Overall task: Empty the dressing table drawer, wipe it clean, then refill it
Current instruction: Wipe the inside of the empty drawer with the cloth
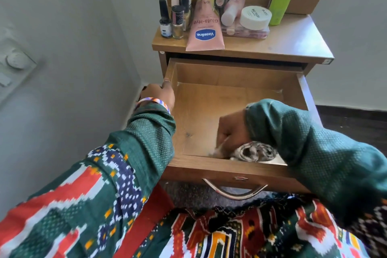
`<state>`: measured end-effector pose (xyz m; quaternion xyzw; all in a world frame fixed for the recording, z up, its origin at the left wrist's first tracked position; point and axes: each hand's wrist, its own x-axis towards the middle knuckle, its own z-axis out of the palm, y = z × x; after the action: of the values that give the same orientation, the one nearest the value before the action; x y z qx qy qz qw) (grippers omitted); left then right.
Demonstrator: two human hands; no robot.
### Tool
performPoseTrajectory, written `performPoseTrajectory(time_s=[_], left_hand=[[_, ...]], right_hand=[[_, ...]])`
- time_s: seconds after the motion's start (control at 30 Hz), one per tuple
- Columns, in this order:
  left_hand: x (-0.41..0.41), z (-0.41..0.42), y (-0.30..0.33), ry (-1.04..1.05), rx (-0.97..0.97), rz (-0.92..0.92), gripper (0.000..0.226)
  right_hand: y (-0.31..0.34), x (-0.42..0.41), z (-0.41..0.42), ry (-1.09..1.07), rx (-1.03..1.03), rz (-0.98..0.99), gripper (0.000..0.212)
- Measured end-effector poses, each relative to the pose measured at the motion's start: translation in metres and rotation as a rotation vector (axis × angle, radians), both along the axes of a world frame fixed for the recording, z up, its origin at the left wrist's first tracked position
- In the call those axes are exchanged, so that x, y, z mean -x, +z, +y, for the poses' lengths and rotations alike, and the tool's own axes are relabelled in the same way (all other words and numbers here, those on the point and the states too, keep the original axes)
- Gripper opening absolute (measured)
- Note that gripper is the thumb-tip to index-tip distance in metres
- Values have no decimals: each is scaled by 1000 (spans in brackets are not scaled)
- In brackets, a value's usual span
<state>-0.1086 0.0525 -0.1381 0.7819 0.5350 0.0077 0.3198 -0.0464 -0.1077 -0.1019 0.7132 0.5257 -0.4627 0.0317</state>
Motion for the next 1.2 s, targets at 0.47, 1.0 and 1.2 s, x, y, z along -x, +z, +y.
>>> performPoseTrajectory(time_s=[0.47,1.0,1.2], left_hand=[[2,-1,2,10,5,34,63],[1,-1,1,51,20,-25,62],[1,0,0,61,41,-9,63]], right_hand=[[-44,-50,-51,-113,-92,494,31],[-32,24,20,-82,-243,339,34],[-23,-15,-31,-172,-179,314,29]])
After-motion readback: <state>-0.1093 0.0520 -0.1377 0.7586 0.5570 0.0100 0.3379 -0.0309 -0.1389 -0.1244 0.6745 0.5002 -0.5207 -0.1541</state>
